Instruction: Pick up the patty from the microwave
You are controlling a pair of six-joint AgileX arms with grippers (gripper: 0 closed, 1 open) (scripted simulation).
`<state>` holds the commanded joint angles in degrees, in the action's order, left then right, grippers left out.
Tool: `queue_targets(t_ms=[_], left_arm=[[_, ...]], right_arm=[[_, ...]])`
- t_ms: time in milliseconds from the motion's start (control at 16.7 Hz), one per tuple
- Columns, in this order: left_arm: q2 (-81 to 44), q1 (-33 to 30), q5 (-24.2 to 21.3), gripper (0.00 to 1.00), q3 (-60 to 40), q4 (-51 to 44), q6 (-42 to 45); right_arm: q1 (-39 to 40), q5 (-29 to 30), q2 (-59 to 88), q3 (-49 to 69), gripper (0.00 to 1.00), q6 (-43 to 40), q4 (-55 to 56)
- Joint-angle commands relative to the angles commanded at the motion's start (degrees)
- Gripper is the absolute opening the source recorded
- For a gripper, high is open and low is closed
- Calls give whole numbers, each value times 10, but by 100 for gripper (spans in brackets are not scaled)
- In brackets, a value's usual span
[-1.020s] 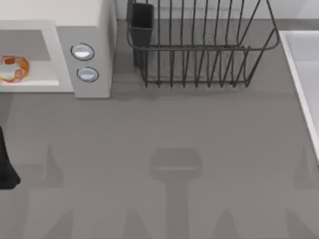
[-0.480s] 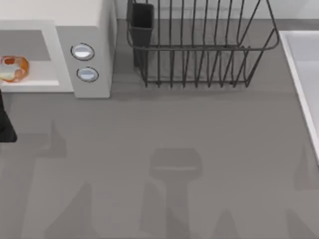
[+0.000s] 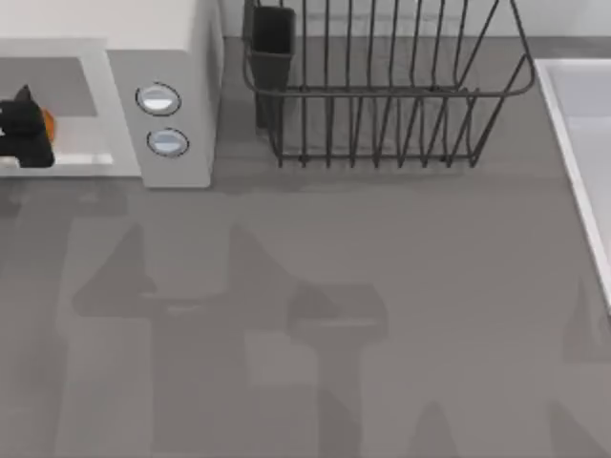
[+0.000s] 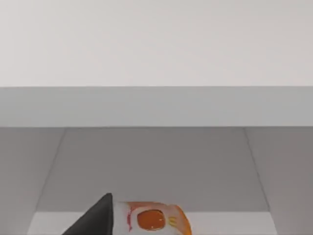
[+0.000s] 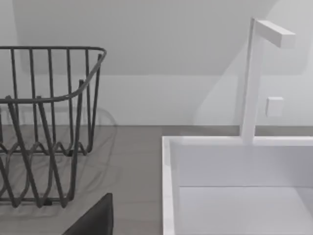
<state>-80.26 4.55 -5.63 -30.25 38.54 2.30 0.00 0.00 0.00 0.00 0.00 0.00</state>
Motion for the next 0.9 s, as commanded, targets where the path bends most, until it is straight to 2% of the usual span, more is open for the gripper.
queue_targets(t_ms=[480, 720, 900], left_arm=[[-425, 25, -31, 100, -161, 203, 12], [-560, 33, -41, 100, -212, 267, 16], [-606, 36, -45, 100, -229, 289, 17]], right_arm=[[0, 0, 0, 0, 100, 0, 0], [0, 0, 0, 0, 100, 0, 0], [0, 0, 0, 0, 100, 0, 0]])
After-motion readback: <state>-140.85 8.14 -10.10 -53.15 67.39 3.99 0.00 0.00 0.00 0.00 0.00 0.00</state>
